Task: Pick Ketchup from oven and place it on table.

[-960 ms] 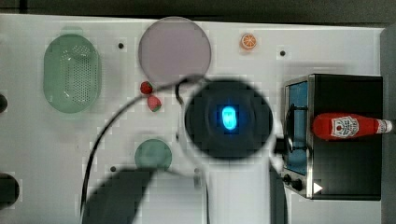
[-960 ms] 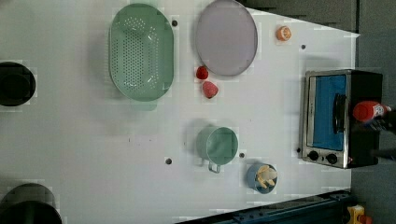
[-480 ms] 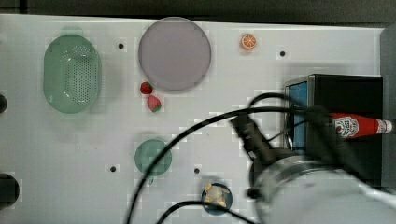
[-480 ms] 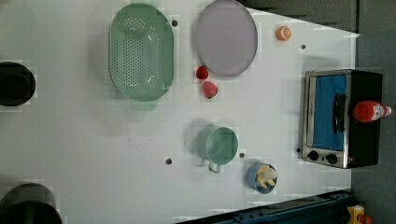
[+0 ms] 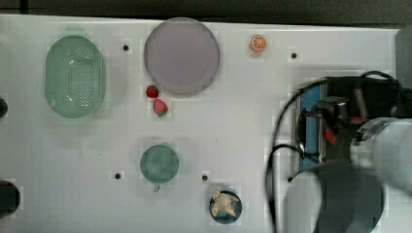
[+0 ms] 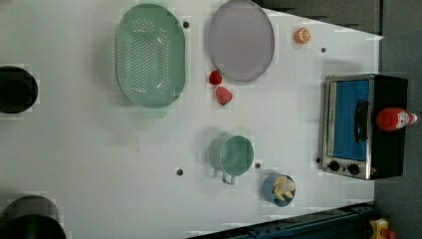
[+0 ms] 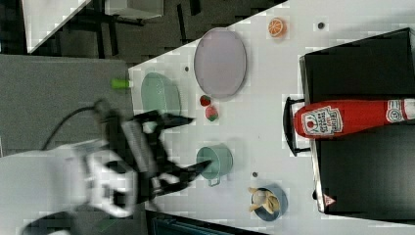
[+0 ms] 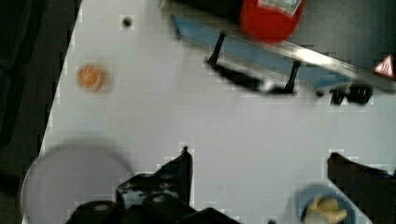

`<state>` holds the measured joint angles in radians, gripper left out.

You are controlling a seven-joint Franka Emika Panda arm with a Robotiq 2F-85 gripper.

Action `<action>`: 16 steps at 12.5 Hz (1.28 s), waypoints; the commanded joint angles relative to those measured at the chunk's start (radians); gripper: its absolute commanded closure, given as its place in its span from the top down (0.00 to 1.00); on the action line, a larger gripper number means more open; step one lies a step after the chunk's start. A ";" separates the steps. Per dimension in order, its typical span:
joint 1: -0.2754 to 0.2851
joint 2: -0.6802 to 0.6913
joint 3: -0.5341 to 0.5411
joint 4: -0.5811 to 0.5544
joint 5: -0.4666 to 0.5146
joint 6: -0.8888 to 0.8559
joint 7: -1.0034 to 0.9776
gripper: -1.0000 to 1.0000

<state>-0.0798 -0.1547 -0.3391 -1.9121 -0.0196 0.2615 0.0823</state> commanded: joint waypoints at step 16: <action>-0.064 0.472 -0.198 0.055 0.199 0.350 0.011 1.00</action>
<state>-0.1445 0.3411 -0.5303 -1.8438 0.1700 0.6030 0.0831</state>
